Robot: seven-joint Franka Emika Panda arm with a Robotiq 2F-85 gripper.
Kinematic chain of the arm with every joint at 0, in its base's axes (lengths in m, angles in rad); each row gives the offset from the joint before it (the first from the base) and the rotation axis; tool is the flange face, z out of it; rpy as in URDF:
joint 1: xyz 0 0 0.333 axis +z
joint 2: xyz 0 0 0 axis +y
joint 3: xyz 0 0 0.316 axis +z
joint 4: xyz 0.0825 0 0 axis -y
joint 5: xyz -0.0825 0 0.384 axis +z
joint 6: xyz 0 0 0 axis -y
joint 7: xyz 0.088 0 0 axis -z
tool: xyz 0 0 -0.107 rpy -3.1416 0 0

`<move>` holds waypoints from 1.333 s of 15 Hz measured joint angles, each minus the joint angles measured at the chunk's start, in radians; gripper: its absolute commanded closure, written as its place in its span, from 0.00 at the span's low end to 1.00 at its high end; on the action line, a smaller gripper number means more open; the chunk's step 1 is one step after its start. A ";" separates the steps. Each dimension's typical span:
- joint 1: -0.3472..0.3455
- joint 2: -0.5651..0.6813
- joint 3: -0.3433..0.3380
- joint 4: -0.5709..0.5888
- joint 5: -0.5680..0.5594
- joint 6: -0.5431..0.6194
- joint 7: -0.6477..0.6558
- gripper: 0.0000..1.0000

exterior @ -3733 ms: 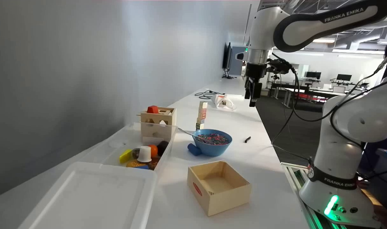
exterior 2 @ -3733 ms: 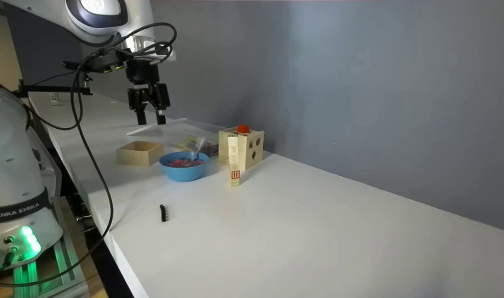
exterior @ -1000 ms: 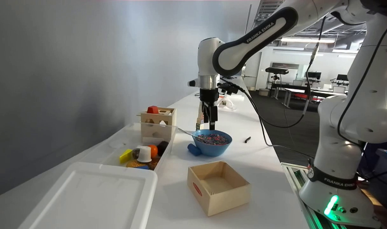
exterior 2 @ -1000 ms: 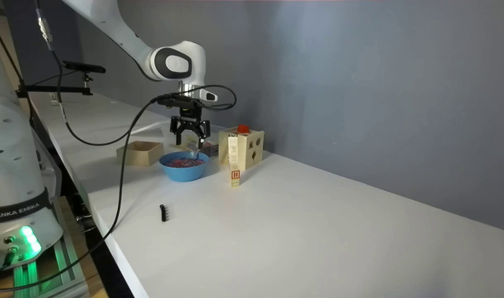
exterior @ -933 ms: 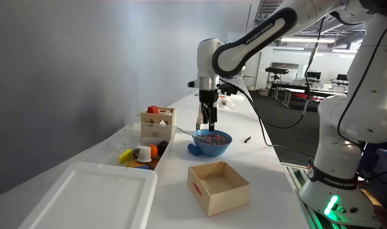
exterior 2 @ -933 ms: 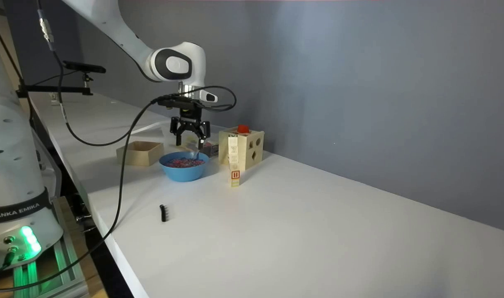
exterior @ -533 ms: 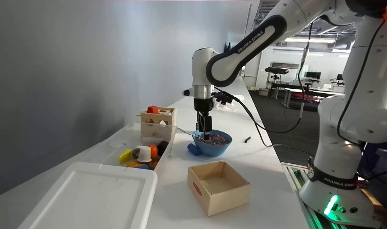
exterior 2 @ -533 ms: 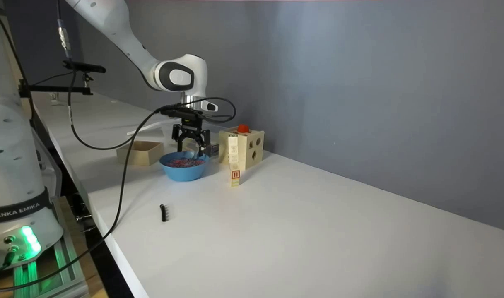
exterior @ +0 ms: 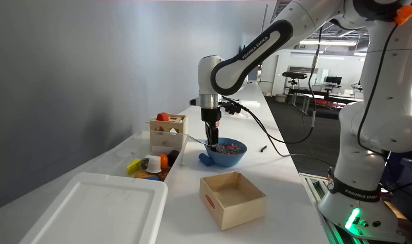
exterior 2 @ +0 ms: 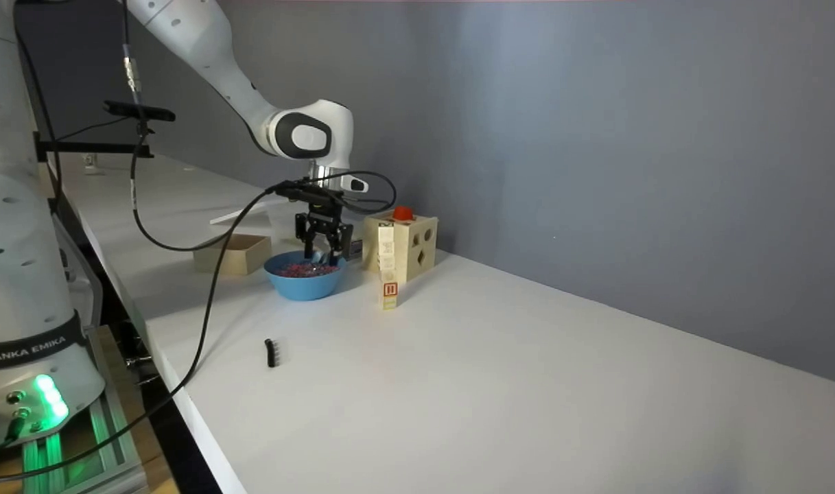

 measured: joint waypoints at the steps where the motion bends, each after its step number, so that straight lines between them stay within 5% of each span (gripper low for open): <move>1: -0.005 0.003 0.000 0.009 0.002 0.000 0.000 0.67; 6: -0.018 0.009 0.002 0.029 0.002 0.000 0.000 1.00; 11: -0.019 0.016 0.010 0.033 -0.004 -0.002 0.032 0.97; 20: -0.015 -0.050 0.018 -0.028 -0.270 -0.008 0.627 0.97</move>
